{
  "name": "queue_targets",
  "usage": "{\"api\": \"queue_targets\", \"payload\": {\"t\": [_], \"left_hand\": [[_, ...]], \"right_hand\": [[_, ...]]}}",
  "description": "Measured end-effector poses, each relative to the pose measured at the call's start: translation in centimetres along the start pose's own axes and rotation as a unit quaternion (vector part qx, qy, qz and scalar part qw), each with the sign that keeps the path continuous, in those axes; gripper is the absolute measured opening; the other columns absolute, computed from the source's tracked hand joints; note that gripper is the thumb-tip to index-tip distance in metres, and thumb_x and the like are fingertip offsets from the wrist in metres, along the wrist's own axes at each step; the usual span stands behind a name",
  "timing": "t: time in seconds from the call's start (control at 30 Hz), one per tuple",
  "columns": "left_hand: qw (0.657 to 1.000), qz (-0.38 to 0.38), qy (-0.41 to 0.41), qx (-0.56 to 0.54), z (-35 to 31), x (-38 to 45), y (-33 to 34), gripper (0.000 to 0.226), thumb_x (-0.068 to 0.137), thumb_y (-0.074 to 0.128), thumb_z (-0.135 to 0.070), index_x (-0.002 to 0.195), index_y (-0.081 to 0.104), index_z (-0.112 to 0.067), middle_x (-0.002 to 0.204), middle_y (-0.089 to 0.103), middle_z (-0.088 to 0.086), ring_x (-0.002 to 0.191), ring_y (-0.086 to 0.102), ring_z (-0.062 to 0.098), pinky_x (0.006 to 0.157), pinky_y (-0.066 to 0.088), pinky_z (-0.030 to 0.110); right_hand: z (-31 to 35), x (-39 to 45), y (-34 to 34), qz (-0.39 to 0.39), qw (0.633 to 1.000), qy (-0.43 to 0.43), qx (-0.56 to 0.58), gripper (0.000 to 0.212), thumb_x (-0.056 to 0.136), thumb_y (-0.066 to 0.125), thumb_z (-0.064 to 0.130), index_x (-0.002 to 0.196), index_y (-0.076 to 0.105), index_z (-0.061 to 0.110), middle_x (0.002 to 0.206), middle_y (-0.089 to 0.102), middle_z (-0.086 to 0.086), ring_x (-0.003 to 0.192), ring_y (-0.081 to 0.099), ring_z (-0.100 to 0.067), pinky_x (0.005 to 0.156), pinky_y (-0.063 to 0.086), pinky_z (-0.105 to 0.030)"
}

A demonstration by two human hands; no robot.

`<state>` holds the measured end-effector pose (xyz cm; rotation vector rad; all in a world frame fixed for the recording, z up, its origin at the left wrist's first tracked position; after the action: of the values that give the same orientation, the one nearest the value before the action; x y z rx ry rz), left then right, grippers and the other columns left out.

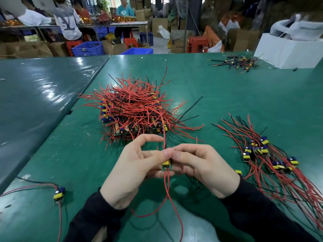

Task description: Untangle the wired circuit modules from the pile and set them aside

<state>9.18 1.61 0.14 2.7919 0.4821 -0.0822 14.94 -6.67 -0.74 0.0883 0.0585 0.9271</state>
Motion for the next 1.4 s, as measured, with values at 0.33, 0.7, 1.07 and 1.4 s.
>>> {"api": "queue_targets", "payload": {"t": [0.33,0.7,1.07,1.4], "left_hand": [[0.997,0.033,-0.047,-0.049,0.8,-0.2,0.9,0.068,0.061,0.070,-0.018,0.123,0.042,-0.012,0.080,0.072,0.018,0.058,0.070,0.028,0.048,0.054,0.025],[0.989,0.026,0.085,0.120,-0.3,-0.1,1.2,0.013,0.070,0.066,-0.021,0.066,0.072,-0.010,0.062,0.068,0.015,0.040,0.056,0.016,0.041,0.044,0.019],[0.996,0.078,-0.039,-0.012,2.5,0.0,2.7,0.035,0.074,0.060,-0.035,0.079,0.073,-0.003,0.057,0.058,0.005,0.037,0.033,0.006,0.039,0.024,0.015],[0.987,0.106,-0.087,-0.083,3.2,-0.1,3.2,0.016,0.074,0.062,-0.026,0.063,0.064,-0.015,0.048,0.038,-0.006,0.038,0.025,0.001,0.035,0.016,0.011]], "right_hand": [[2.1,-0.1,-0.5,-0.003,0.994,-0.088,0.060,0.012,0.081,0.067,0.010,0.090,0.060,0.006,0.094,0.067,-0.019,0.083,0.061,-0.022,0.073,0.053,-0.026],[1.1,0.1,-1.8,-0.071,0.981,-0.025,0.181,0.038,0.062,0.068,0.020,0.096,0.068,0.003,0.093,0.071,-0.015,0.077,0.068,-0.019,0.070,0.057,-0.023],[1.0,0.2,-1.9,-0.074,0.983,-0.021,0.168,0.018,0.066,0.067,0.022,0.068,0.075,0.006,0.057,0.050,-0.003,0.048,0.046,-0.008,0.055,0.049,-0.019],[1.0,0.1,-1.1,-0.027,0.986,-0.018,0.161,0.016,0.068,0.066,0.022,0.067,0.074,0.008,0.055,0.061,-0.003,0.048,0.053,-0.007,0.042,0.037,-0.013]]}}
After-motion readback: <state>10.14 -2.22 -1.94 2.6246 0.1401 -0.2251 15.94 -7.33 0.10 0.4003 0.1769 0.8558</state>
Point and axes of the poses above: each hand's wrist, its own x-axis towards the middle knuckle, its own y-axis out of the palm, z = x × y, the point moved 10 cm from there along x, towards the middle knuckle
